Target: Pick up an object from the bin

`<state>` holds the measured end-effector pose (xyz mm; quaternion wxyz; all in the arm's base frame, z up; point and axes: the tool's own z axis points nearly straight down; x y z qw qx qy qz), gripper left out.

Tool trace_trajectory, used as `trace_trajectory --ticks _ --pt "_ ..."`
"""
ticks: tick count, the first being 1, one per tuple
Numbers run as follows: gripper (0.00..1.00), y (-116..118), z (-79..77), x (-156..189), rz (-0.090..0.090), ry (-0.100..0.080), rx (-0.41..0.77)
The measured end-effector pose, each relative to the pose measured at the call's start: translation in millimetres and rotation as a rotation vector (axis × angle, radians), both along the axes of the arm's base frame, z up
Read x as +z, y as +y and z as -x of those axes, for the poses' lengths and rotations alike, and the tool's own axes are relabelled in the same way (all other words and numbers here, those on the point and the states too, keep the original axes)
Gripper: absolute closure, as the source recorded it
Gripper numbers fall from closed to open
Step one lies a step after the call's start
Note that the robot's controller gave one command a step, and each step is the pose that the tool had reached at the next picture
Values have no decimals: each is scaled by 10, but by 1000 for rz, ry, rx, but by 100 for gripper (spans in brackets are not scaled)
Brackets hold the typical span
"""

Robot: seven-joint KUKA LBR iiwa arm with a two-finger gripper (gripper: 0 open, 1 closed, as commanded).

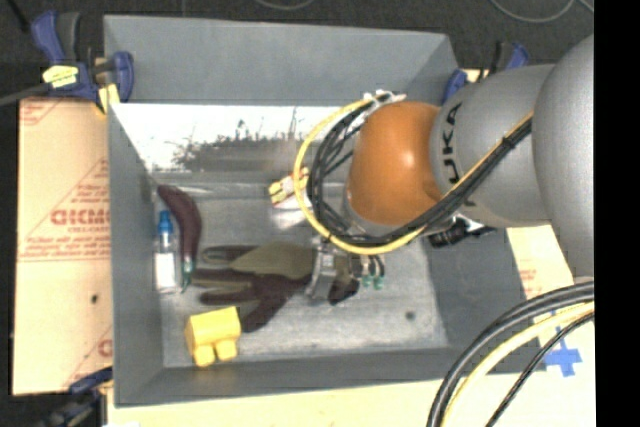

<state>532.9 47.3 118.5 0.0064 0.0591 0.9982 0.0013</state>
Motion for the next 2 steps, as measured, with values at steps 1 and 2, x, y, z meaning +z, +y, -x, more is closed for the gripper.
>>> trace_trajectory --ticks 1,2 --pt "100 -130 79 428 1 17 -34" --pt "100 -184 83 1434 0 -3 -44"
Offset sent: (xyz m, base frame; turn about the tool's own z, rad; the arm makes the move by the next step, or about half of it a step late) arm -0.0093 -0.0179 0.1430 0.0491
